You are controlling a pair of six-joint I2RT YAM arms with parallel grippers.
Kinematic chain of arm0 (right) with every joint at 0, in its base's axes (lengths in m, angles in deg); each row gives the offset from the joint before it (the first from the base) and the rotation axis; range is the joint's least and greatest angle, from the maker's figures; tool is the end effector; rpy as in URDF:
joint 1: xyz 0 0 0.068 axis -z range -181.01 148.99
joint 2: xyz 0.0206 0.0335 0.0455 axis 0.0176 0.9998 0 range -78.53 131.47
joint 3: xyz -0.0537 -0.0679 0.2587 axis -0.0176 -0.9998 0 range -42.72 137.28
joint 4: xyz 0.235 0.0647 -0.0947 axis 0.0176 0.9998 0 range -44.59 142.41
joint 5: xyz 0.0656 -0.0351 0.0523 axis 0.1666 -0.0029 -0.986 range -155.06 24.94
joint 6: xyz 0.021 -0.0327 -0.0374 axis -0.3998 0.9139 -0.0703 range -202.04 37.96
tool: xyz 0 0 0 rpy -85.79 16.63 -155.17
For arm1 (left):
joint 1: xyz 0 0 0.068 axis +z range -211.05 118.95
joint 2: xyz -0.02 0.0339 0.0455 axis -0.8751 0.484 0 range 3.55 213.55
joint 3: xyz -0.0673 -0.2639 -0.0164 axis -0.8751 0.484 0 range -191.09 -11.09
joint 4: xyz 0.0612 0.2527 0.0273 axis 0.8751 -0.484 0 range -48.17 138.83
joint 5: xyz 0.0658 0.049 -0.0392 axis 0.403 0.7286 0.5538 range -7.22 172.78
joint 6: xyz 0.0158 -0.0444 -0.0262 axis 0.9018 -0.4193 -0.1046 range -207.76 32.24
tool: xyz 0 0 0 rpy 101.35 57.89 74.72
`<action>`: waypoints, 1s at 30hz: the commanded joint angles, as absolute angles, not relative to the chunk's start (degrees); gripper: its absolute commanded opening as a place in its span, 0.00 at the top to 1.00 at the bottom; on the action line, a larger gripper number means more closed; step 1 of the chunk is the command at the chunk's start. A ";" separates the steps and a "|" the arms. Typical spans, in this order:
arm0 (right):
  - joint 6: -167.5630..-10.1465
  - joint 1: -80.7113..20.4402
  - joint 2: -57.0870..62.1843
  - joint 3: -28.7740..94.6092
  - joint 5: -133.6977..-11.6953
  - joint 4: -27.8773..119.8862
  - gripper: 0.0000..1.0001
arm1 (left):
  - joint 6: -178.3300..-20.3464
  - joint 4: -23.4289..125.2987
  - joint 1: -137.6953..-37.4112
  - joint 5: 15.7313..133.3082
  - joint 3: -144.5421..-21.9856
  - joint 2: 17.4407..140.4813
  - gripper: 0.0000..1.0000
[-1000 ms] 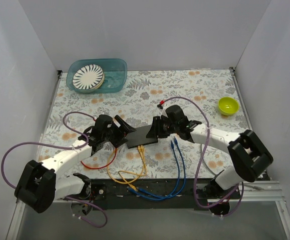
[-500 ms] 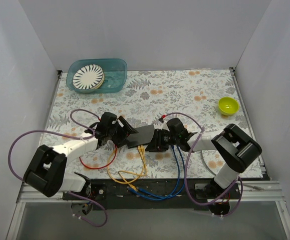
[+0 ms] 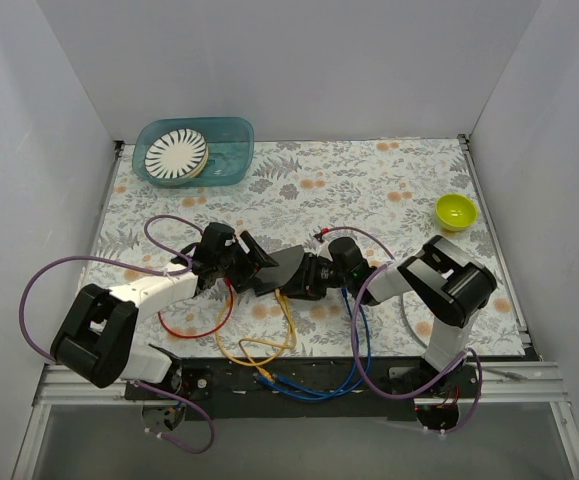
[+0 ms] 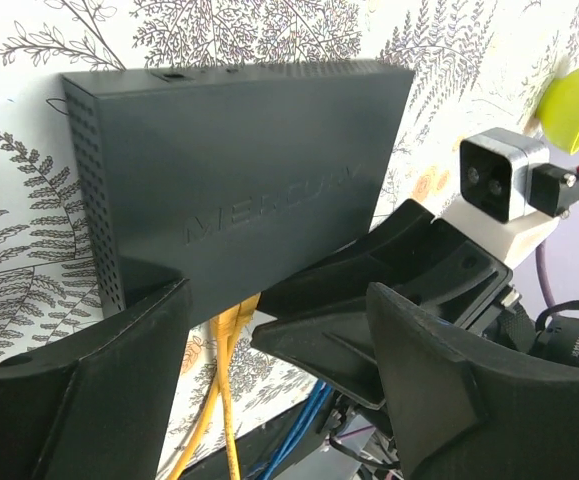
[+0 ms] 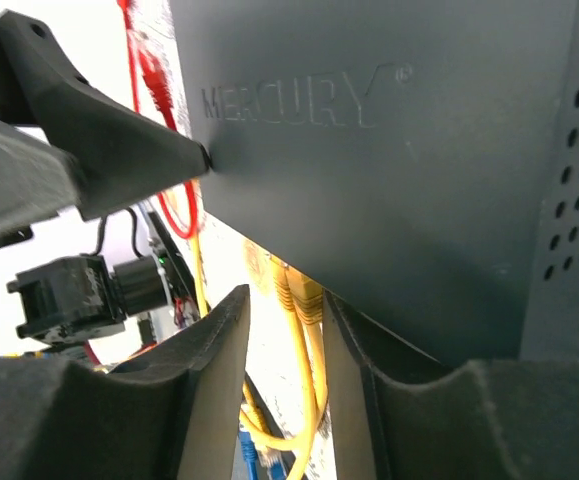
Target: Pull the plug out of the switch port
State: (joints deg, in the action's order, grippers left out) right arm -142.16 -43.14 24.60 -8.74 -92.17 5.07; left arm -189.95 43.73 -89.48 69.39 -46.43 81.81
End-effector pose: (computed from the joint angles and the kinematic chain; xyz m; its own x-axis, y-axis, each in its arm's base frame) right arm 0.2235 0.2239 0.1120 -0.9526 0.1790 -0.2460 -0.1350 0.4758 0.8691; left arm 0.2240 -0.1306 0.1683 -0.4479 -0.8388 0.3096 -0.7656 0.1809 -0.6174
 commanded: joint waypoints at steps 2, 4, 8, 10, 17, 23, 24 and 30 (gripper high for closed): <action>-146.46 -43.20 27.55 -8.00 -87.91 0.41 0.56 | -188.22 41.71 -89.18 68.11 -45.90 82.57 0.30; -146.99 -43.20 27.73 -7.91 -86.68 0.15 0.55 | -188.22 41.89 -89.18 67.67 -45.90 82.57 0.31; -147.60 -43.20 29.22 -7.21 -85.54 0.50 0.56 | -188.04 42.24 -89.18 66.96 -46.16 83.18 0.31; -148.83 -43.02 29.75 -7.21 -84.92 -0.81 0.57 | -188.04 42.50 -89.18 66.52 -46.25 83.53 0.31; -151.03 -42.76 33.08 -5.98 -85.09 -2.75 0.72 | -188.13 42.77 -89.27 65.82 -46.25 83.71 0.31; -152.35 -42.67 34.05 -5.19 -84.57 -3.02 0.67 | -188.22 43.29 -89.27 65.20 -46.08 84.15 0.31; -152.53 -42.67 34.23 -5.10 -84.39 -3.28 0.66 | -188.30 43.38 -89.18 65.12 -45.90 84.06 0.31; -153.93 -42.67 35.11 -3.96 -84.21 -4.25 0.67 | -188.31 43.56 -89.18 64.77 -45.55 83.89 0.31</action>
